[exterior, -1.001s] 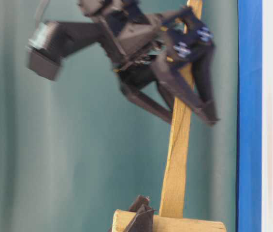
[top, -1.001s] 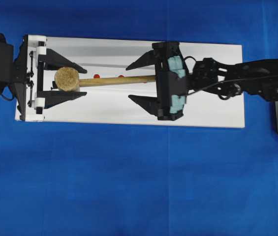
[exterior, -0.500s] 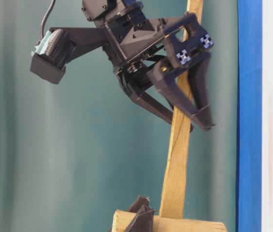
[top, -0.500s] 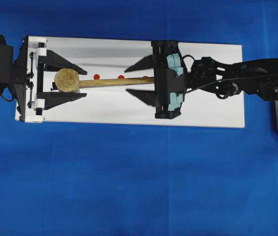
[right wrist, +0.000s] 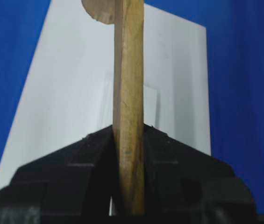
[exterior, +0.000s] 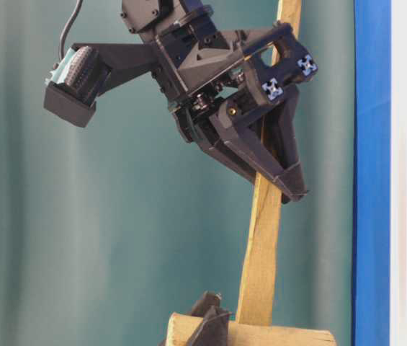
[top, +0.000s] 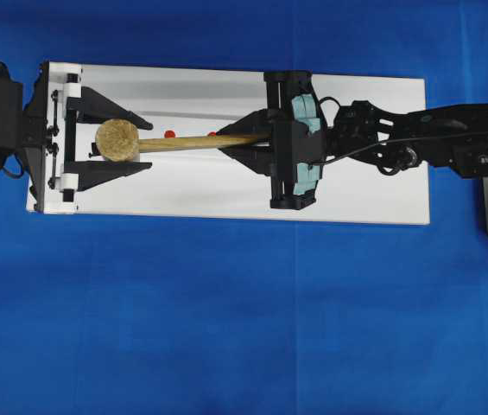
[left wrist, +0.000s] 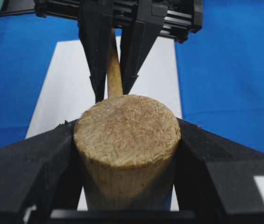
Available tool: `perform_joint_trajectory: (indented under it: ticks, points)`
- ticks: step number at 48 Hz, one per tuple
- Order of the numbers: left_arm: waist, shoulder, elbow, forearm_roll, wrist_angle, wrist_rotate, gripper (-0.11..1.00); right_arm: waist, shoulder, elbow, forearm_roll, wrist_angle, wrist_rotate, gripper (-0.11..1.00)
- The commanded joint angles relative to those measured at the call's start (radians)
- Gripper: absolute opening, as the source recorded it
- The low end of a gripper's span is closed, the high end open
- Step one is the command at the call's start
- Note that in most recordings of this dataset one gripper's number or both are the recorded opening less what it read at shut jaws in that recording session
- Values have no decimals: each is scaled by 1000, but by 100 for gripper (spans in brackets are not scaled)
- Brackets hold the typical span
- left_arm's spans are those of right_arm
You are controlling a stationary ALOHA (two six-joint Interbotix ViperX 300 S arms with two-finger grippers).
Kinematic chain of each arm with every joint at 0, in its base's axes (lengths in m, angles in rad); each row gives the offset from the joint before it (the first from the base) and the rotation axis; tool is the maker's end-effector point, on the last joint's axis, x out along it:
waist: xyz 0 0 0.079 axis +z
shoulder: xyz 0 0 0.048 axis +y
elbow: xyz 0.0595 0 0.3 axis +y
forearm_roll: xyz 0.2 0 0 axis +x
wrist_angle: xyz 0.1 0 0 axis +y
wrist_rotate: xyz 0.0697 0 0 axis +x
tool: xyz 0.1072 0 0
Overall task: Hit the mark with a hammer.
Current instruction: 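Open the left gripper to release the mallet head and withdraw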
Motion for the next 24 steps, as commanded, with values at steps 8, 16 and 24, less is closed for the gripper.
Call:
perform_joint_trajectory:
  ticks: [8, 16, 24]
  points:
    - [-8, -6, -28, -3, -8, -12, 45, -2, -12, -26, 0, -17, 9, 3]
    - [-8, -12, -23, -3, -3, -25, 68, -2, -12, -26, 0, -17, 12, 3]
    - [-8, -23, -14, -3, -3, -21, 79, -2, -20, -20, 0, -17, 14, 2]
